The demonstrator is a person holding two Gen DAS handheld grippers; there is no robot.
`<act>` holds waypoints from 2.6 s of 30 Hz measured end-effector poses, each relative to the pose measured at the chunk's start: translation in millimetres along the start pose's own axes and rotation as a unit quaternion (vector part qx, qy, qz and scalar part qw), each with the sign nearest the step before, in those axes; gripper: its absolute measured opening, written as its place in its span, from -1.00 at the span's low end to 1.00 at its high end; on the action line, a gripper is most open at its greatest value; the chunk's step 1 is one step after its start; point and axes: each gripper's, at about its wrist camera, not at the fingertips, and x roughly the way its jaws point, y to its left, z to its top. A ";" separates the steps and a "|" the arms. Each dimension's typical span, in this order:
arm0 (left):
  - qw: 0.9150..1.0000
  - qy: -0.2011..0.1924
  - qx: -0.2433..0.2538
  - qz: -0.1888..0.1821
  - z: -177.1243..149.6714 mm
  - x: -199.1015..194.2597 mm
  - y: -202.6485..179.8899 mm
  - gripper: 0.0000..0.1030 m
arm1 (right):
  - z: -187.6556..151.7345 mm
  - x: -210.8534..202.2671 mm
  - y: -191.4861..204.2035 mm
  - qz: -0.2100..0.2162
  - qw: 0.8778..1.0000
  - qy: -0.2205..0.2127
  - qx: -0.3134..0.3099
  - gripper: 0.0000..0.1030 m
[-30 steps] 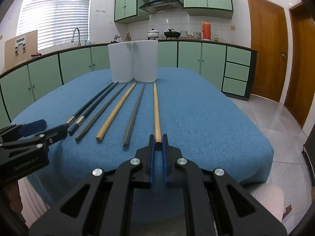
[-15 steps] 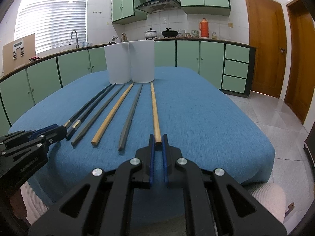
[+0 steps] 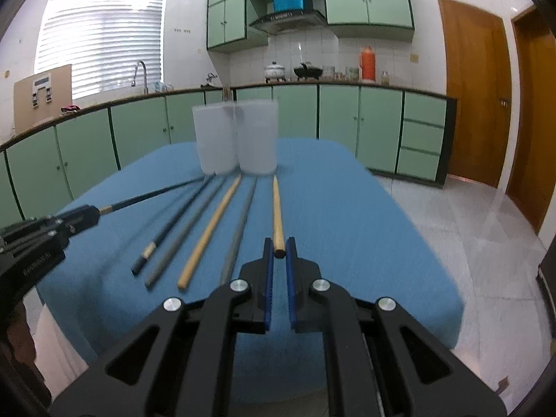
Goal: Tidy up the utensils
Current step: 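Carry the black chopstick in the left gripper while the right gripper carries the wooden chopstick to the holder, then lower both chopsticks into the white holder and open both grippers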
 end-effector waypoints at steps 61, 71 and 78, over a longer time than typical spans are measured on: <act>0.979 -0.198 -0.019 -0.050 289.0 53.4 36.6 -0.88 | 334.7 59.5 -31.9 0.099 0.990 -0.099 -0.013 -0.89; 0.992 -0.120 -0.013 -0.041 272.6 146.1 29.1 -0.88 | 311.6 150.9 -28.4 0.106 0.993 -0.038 0.021 -0.89; 0.996 -0.086 -0.011 -0.034 255.9 172.9 29.8 -0.88 | 291.5 171.7 -25.1 0.101 0.994 -0.012 0.033 -0.88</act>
